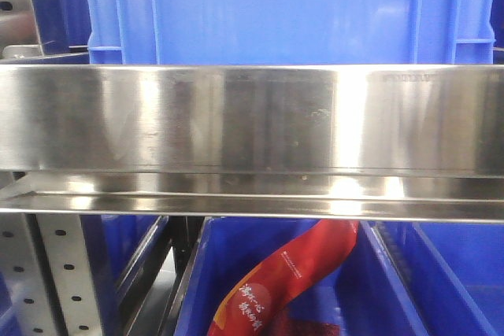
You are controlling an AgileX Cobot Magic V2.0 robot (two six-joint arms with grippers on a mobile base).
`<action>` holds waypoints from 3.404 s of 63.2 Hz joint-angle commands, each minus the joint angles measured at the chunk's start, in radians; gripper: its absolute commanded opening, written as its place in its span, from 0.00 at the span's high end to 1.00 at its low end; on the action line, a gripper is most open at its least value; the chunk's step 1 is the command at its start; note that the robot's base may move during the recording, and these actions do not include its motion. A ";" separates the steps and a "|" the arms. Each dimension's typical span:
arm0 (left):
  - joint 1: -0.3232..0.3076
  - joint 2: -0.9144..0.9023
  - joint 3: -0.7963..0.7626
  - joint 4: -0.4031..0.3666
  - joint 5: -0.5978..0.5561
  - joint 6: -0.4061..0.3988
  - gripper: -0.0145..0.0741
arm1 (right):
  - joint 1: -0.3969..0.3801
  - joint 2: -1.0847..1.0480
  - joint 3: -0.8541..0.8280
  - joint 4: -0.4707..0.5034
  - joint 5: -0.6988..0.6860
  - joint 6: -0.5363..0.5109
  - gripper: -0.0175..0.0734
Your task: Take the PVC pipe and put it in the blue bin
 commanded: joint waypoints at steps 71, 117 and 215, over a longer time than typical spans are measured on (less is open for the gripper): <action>0.005 -0.083 0.216 -0.026 -0.038 -0.008 0.96 | -0.001 -0.005 0.002 -0.006 -0.015 0.002 0.99; 0.005 -0.083 0.407 -0.062 -0.188 -0.008 0.96 | -0.001 -0.005 0.002 -0.006 -0.020 0.002 0.99; 0.140 -0.083 0.515 -0.098 -0.329 -0.008 0.96 | -0.001 -0.005 0.002 -0.006 -0.020 0.002 0.99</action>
